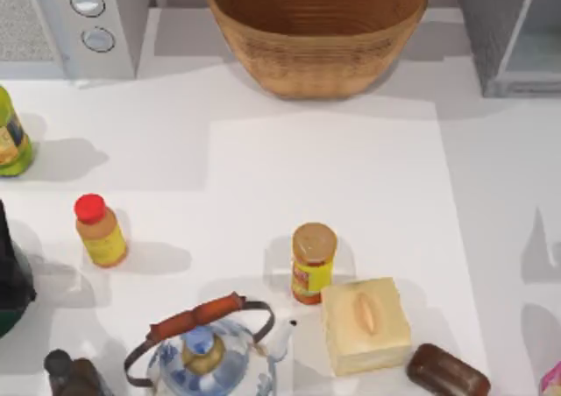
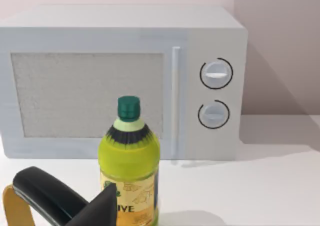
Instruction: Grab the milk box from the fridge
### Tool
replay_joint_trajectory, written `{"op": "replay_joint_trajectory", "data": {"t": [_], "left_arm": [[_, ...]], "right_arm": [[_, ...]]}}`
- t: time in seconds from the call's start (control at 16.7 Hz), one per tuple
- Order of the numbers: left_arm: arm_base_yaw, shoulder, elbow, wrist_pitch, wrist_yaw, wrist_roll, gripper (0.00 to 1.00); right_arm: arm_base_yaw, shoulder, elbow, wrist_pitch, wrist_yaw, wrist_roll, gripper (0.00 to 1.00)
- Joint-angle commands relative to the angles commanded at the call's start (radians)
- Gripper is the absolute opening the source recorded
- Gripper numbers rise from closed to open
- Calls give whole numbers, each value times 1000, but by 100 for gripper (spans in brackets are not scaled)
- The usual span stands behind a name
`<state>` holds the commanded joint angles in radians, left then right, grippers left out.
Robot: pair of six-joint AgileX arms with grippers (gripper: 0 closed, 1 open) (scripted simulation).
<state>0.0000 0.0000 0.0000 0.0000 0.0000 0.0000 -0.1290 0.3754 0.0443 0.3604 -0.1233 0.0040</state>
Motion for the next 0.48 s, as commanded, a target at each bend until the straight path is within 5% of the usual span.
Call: {"op": "replay_joint_trajectory", "data": {"t": [0.48], "left_arm": [[0, 0, 0, 0, 0, 0, 100]], "right_arm": [[-226, 808, 78, 710, -218, 8, 100]]}}
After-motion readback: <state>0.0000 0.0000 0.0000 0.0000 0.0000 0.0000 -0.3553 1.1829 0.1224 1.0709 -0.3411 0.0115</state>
